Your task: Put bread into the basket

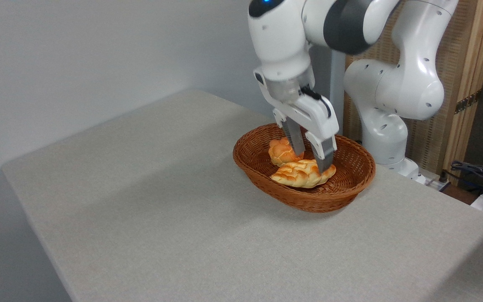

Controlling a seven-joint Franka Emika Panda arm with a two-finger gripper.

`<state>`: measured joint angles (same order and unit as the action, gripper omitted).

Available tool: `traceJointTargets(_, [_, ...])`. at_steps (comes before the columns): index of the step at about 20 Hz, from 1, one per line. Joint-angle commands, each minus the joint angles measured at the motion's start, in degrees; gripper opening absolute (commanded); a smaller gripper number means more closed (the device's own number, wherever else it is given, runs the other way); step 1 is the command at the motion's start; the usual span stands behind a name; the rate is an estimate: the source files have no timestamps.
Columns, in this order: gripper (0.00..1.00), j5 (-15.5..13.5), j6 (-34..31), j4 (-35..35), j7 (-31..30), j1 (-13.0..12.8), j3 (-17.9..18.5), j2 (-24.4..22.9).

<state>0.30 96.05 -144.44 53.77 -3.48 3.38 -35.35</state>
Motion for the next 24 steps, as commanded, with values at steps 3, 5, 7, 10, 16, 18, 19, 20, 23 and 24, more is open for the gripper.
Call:
traceJointTargets(3, [1.0, -0.74, -0.69, 20.3, 0.37, -0.83, 0.92, 9.66])
traceJointTargets(5, [1.0, -0.83, -1.04, 28.04, 0.37, -0.74, 0.84, 14.76])
traceJointTargets(7, [1.0, -1.01, -0.6, 33.15, 0.63, -0.74, 0.92, 18.19])
traceJointTargets(10, [1.0, -1.36, -0.69, 41.94, -0.77, -0.74, 0.84, 24.34])
traceJointTargets(16, [1.0, -2.33, -1.22, 48.72, -11.94, -0.74, -0.74, 30.25])
traceJointTargets(18, [1.0, -2.24, -2.7, 49.43, -12.55, -0.74, -1.19, 31.04])
traceJointTargets(19, [1.0, -2.24, -3.58, 49.43, -12.55, -0.74, -1.27, 31.04])
traceJointTargets(20, [1.0, -2.24, -4.02, 49.95, -12.55, -0.74, -1.27, 31.13])
traceJointTargets(23, [1.0, -2.06, -4.64, 50.05, -12.47, -0.74, -1.27, 31.39])
traceJointTargets(24, [1.0, -2.06, -4.73, 50.05, -12.47, -0.74, -1.27, 31.31])
